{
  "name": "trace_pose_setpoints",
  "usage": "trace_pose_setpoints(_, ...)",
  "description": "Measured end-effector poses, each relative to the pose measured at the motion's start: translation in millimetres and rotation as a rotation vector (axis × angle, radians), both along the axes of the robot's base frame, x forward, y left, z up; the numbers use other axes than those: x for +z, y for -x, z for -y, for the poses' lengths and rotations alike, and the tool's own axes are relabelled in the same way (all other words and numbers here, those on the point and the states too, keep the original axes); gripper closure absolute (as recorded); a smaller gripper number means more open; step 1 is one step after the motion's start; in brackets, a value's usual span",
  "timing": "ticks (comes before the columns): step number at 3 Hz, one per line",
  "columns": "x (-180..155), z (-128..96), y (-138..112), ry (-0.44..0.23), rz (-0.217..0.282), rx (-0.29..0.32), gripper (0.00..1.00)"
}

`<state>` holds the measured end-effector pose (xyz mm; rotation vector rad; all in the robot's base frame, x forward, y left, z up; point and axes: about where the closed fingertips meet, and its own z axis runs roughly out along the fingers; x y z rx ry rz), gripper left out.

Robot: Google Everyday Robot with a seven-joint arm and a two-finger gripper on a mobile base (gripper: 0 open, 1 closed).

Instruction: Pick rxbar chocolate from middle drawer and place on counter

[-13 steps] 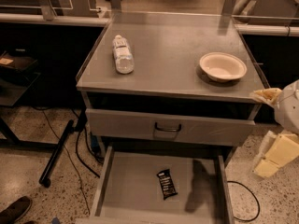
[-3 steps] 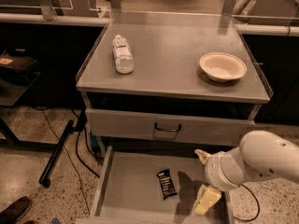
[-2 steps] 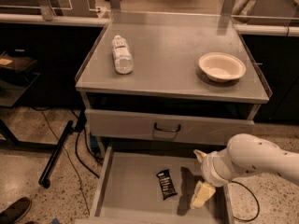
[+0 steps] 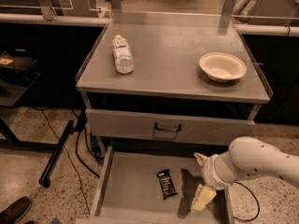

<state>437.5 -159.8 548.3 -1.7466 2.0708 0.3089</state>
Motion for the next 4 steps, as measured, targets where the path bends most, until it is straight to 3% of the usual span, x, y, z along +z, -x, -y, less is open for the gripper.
trace_pose_setpoints(1,-60,-35,-6,-0.067,-0.020,0.039,0.00)
trace_pose_setpoints(3,-71,-49,-15,-0.086,0.005,0.060,0.00)
trace_pose_setpoints(4,-95,-71,-43,-0.120,0.049,0.097,0.00)
